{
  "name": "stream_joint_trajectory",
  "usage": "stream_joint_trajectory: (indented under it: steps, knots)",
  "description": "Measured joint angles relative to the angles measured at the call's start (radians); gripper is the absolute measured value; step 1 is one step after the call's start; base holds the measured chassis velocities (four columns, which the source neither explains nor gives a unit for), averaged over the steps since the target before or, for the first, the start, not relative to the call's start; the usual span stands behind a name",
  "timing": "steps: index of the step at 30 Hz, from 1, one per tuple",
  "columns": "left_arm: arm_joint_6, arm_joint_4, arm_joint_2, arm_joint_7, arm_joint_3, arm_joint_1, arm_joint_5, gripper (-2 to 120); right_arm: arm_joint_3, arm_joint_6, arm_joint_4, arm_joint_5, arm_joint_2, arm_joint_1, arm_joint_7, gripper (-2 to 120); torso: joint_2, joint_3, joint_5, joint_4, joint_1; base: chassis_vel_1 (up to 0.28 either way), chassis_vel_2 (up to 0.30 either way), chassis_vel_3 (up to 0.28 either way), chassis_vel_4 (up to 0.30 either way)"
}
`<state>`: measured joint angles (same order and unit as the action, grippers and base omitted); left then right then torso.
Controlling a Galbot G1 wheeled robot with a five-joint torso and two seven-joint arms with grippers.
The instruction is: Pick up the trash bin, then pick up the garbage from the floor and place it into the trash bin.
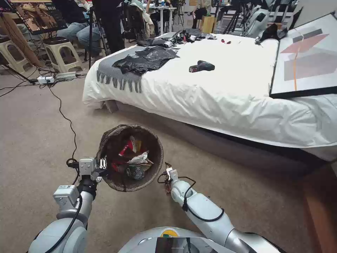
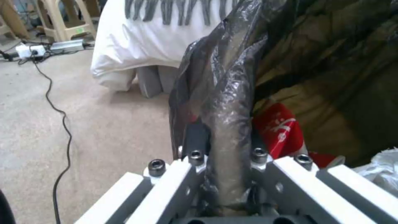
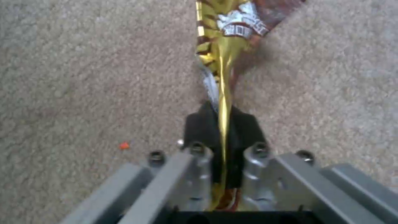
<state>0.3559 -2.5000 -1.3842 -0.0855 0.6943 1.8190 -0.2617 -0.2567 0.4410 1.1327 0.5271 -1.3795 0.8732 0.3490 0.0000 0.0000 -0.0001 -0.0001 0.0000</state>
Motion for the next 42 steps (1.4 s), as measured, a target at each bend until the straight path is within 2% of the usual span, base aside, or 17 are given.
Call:
stream_joint_trajectory:
  steps: [7, 9, 10, 12, 14, 17, 18, 26, 37, 40, 42]
  knots:
    - [0.0, 0.0, 0.0, 0.0, -0.003, -0.002, 0.0, 3, 0.002, 0.008, 0.056, 0.008, 0.039, 0.01, 0.012, 0, 0.0, 0.0, 0.0, 0.0, 0.0, 0.0, 0.0, 0.0, 0.0]
    - [0.0, 0.0, 0.002, 0.0, -0.003, -0.002, -0.002, 3, 0.001, 0.017, 0.132, 0.02, 0.089, 0.023, 0.014, 0, 0.0, 0.0, 0.0003, 0.0, 0.0, 0.0, 0.0, 0.0, 0.0]
    - [0.0, 0.0, 0.002, 0.0, -0.003, -0.002, -0.002, 3, 0.001, 0.017, 0.132, 0.02, 0.089, 0.023, 0.014, 0, 0.0, 0.0, 0.0003, 0.0, 0.0, 0.0, 0.0, 0.0, 0.0]
    - [0.0, 0.0, 0.005, 0.0, 0.0, -0.001, -0.005, 3, 0.005, 0.028, 0.219, 0.032, 0.148, 0.036, 0.004, 0, 0.0, 0.0, 0.0001, -0.0001, 0.0, 0.0, 0.0, 0.0, 0.0]
    - [0.0, 0.0, 0.006, 0.0, 0.001, -0.001, -0.006, 3, 0.009, 0.033, 0.249, 0.037, 0.167, 0.04, -0.001, 0, 0.0, 0.0, 0.0002, -0.0002, 0.0, 0.0, 0.0, 0.0, 0.0]
    - [0.0, 0.0, 0.01, 0.0, 0.004, -0.001, -0.01, 3, 0.034, 0.045, 0.382, 0.062, 0.242, 0.066, -0.027, 0, 0.0, 0.0, 0.0004, 0.0001, 0.0, 0.0, 0.0, 0.0, 0.0]
    - [0.0, 0.0, 0.01, 0.0, 0.004, -0.001, -0.01, 3, 0.034, 0.045, 0.382, 0.062, 0.242, 0.066, -0.027, 0, 0.0, 0.0, 0.0004, 0.0001, 0.0, 0.0, 0.0, 0.0, 0.0]
    - [0.001, 0.0, 0.014, 0.001, 0.009, -0.003, -0.017, 3, 0.153, 0.069, 0.666, 0.114, 0.35, 0.152, -0.039, 0, 0.0, 0.0, 0.0002, 0.0001, 0.0, 0.0, 0.0, 0.0, 0.0]
    - [0.002, 0.0, 0.018, 0.001, 0.016, -0.002, -0.024, 3, 0.268, 0.039, 0.875, 0.117, 0.46, 0.206, -0.033, 0, 0.0, 0.0, 0.0004, 0.0, 0.0, 0.0, 0.0, 0.0, 0.0]
    - [0.003, 0.0, 0.019, 0.001, 0.018, -0.003, -0.029, 3, 0.328, 0.038, 0.976, 0.152, 0.503, 0.206, -0.021, 0, 0.0, 0.0, 0.0003, 0.0, 0.0, 0.0, 0.0, 0.0, 0.0]
    - [0.003, 0.0, 0.02, 0.001, 0.018, -0.003, -0.029, 3, 0.333, 0.038, 0.985, 0.157, 0.507, 0.205, -0.019, 0, 0.0, 0.0, 0.0003, 0.0, 0.0, 0.0, 0.0, 0.0, 0.0]
